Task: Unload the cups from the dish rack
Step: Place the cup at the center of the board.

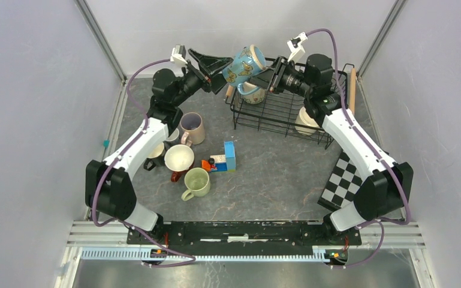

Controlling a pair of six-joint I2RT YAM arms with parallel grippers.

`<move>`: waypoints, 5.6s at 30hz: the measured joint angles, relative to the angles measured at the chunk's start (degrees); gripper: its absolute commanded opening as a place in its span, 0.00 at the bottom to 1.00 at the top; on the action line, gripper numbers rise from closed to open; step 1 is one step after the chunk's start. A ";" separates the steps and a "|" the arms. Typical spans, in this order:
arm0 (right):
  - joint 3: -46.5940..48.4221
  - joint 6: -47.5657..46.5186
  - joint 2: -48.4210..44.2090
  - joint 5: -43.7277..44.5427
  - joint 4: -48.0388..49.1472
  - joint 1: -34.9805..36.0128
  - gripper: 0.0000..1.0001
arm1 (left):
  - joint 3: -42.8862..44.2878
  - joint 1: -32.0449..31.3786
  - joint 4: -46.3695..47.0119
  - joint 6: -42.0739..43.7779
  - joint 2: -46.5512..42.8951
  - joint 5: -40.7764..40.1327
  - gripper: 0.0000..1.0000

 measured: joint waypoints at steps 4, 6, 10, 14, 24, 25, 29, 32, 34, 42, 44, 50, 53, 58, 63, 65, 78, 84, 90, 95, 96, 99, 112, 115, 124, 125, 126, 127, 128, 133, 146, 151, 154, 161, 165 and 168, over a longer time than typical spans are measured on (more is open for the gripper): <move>-2.86 6.05 -0.04 -4.02 7.82 -0.48 0.00 | -0.48 0.26 5.88 -3.37 0.48 1.77 0.83; -3.96 8.81 -0.04 -6.10 11.08 -0.63 0.00 | -0.48 0.31 8.94 -5.35 1.07 2.80 0.80; -4.39 12.13 -0.02 -9.40 15.02 -0.72 0.00 | -0.48 0.31 13.20 -7.98 2.08 4.87 0.70; -4.57 13.46 -0.02 -12.44 18.56 -0.72 0.00 | -0.48 0.31 16.11 -10.86 2.14 6.60 0.63; -8.20 14.10 -0.15 -16.50 22.45 -1.79 0.00 | -0.46 0.28 18.47 -14.93 2.16 10.03 0.46; -8.24 14.05 -0.28 -16.70 22.51 -1.90 0.00 | -0.46 0.28 18.08 -15.04 2.16 10.23 0.43; -8.26 13.20 -1.14 -16.92 22.49 -2.14 0.00 | -0.46 0.28 17.44 -15.30 2.16 11.21 0.38; -8.72 12.98 -1.64 -17.05 22.75 -2.49 0.00 | -0.46 0.28 17.46 -15.39 2.16 11.37 0.47; -9.88 13.53 -1.77 -17.31 24.20 -2.91 0.00 | -0.46 0.31 17.59 -15.58 2.16 11.41 0.48; -12.76 17.27 -1.81 -18.01 29.57 -3.54 0.00 | -0.46 0.24 17.40 -16.63 2.12 11.56 0.39; -12.90 17.59 -1.86 -18.21 30.56 -3.65 0.00 | -0.46 0.24 18.01 -17.46 2.12 11.50 0.39; -13.33 18.53 -2.38 -18.47 32.70 -3.85 0.00 | -0.48 0.26 20.52 -20.48 2.12 11.32 0.34; -13.33 18.80 -2.43 -18.69 33.68 -3.82 0.00 | -0.48 0.26 21.09 -21.51 2.12 11.28 0.23; -13.35 18.45 -2.84 -19.04 33.44 -3.80 0.00 | -0.46 0.11 21.16 -22.18 2.10 11.19 0.02; -13.38 16.37 -3.52 -18.88 31.15 -3.82 0.11 | -0.46 -0.02 20.68 -22.18 2.03 11.17 0.02; -13.38 15.30 -3.93 -18.58 29.70 -3.82 0.27 | -0.33 -0.09 20.15 -22.14 2.03 11.19 0.02; -12.68 3.37 -8.35 -12.28 20.09 -4.63 0.88 | 8.09 0.04 8.85 -15.76 2.03 8.41 0.02; -7.93 -6.10 -10.23 -5.16 5.99 -4.81 0.98 | 11.17 0.02 3.02 -11.26 2.03 8.15 0.02; 0.98 -13.99 -12.35 6.69 -9.27 -6.21 0.98 | 13.92 -0.07 -10.29 -1.99 1.36 8.66 0.02; 5.77 -17.31 -12.20 13.57 -16.17 -6.84 0.98 | 16.06 -1.03 -25.29 8.66 -1.09 9.20 0.02; 6.27 -17.68 -11.78 14.45 -17.16 -6.88 0.98 | 16.68 -1.57 -28.85 11.37 -1.75 9.25 0.02; 7.30 -18.80 -9.68 16.50 -19.34 -7.04 0.98 | 18.12 -3.87 -39.41 19.63 -4.04 9.05 0.02; 10.60 -20.59 -0.22 19.63 -23.98 -7.19 0.98 | 17.33 -23.82 -73.48 47.63 -12.70 -2.67 0.02; 10.99 -20.98 0.28 20.22 -23.96 -7.21 0.98 | 15.28 -28.06 -76.63 50.80 -12.68 -6.12 0.02; 10.99 -21.35 0.48 20.96 -23.98 -7.43 0.98 | 11.54 -37.05 -82.60 56.94 -7.82 -17.42 0.02; 10.99 -21.40 0.48 21.00 -23.98 -7.50 0.98 | 11.23 -37.62 -82.60 57.13 -7.10 -18.16 0.02; 10.99 -21.49 0.48 21.18 -23.98 -7.58 0.98 | 10.75 -38.42 -82.58 57.27 -6.19 -19.32 0.02; 10.99 -21.55 0.48 21.38 -23.98 -7.67 0.98 | 10.27 -39.08 -82.55 57.31 -5.33 -20.26 0.02; 10.99 -21.62 0.48 21.55 -23.98 -7.78 0.98 | 9.70 -39.71 -82.58 57.55 -4.55 -21.05 0.02; 10.97 -21.79 0.48 21.90 -23.98 -8.13 0.98 | 6.84 -41.70 -82.23 58.82 -1.22 -25.44 0.02; 10.97 -21.79 2.36 21.75 -23.93 -8.33 0.98 | 0.26 -42.84 -77.96 59.19 4.79 -31.71 0.02; 10.97 -21.79 2.40 21.73 -23.93 -8.33 0.98 | 0.17 -43.12 -76.50 59.19 6.69 -32.96 0.02; 10.97 -21.79 2.60 21.73 -23.93 -8.33 0.98 | 0.15 -43.25 -76.04 59.17 7.23 -33.55 0.02; 10.97 -21.79 3.06 21.73 -23.93 -8.33 0.98 | 0.15 -43.69 -75.52 59.23 7.82 -34.32 0.02; 10.95 -21.79 3.06 21.73 -23.91 -8.33 0.98 | 0.20 -44.48 -75.47 60.57 8.02 -34.71 0.02; 10.51 -21.79 3.06 21.73 -23.50 -8.33 0.98 | 0.55 -44.83 -75.67 61.79 8.37 -34.77 0.02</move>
